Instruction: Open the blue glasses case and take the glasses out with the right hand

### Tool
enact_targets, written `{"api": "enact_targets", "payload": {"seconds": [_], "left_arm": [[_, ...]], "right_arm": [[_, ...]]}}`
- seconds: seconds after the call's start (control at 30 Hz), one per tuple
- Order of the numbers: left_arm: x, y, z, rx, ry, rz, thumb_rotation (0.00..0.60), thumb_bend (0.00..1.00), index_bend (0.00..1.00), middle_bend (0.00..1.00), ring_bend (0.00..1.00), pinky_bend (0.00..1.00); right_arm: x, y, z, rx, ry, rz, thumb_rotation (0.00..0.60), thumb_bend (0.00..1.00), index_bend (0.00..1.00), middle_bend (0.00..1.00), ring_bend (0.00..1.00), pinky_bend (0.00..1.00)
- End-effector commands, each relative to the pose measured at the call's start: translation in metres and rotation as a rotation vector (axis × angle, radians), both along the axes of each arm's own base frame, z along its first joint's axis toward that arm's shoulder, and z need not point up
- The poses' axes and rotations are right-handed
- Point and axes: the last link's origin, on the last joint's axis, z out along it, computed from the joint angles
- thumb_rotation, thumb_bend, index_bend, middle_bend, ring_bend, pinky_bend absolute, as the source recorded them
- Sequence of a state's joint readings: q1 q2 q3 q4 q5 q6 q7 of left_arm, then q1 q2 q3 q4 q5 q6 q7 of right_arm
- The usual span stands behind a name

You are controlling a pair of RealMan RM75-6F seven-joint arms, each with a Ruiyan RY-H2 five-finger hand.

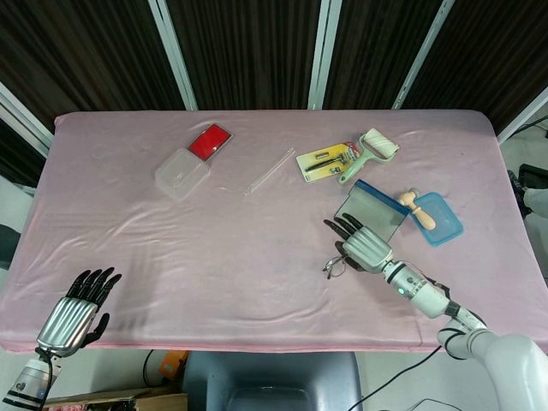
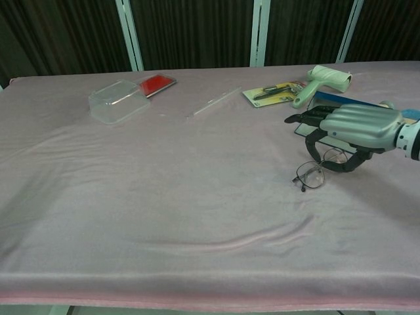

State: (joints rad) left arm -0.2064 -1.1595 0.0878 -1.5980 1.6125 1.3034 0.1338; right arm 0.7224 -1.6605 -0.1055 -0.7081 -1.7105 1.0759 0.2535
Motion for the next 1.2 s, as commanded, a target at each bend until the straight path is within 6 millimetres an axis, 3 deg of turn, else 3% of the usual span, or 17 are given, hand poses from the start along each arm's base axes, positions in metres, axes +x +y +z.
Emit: {"api": "enact_targets", "payload": {"seconds": [0.03, 0.4, 0.6, 0.83, 1.03, 1.2], "left_arm": [[0.0, 0.0, 0.0, 0.0, 0.0, 0.0, 0.6, 0.5, 0.0, 0.0, 0.0, 0.04], [0.0, 0.0, 0.001, 0.001, -0.003, -0.001, 0.6, 0.5, 0.0, 0.0, 0.0, 0.04], [0.0, 0.0, 0.0, -0.002, -0.002, -0.001, 0.6, 0.49, 0.0, 0.0, 0.0, 0.04], [0.0, 0.0, 0.001, -0.002, -0.005, -0.002, 0.6, 0.5, 0.0, 0.0, 0.0, 0.04], [-0.001, 0.0, 0.002, -0.004, -0.009, -0.003, 0.6, 0.5, 0.0, 0.0, 0.0, 0.04], [-0.001, 0.0, 0.005, -0.002, -0.016, -0.002, 0.6, 0.5, 0.0, 0.0, 0.0, 0.04]], "right_arm": [[0.0, 0.0, -0.001, 0.003, 0.004, 0.001, 0.6, 0.55, 0.66, 0.0, 0.0, 0.0], [0.001, 0.0, -0.004, 0.008, 0.005, -0.004, 0.6, 0.59, 0.68, 0.0, 0.0, 0.0], [0.015, -0.004, -0.007, 0.0, -0.022, 0.011, 0.6, 0.6, 0.69, 0.0, 0.0, 0.0], [0.063, -0.022, -0.028, 0.01, -0.11, -0.026, 0.6, 0.6, 0.69, 0.0, 0.0, 0.0], [0.125, -0.032, -0.066, 0.079, -0.271, -0.167, 0.6, 0.6, 0.69, 0.0, 0.0, 0.0], [0.166, -0.035, -0.1, 0.097, -0.27, -0.212, 0.6, 0.6, 0.69, 0.0, 0.0, 0.0]]}}
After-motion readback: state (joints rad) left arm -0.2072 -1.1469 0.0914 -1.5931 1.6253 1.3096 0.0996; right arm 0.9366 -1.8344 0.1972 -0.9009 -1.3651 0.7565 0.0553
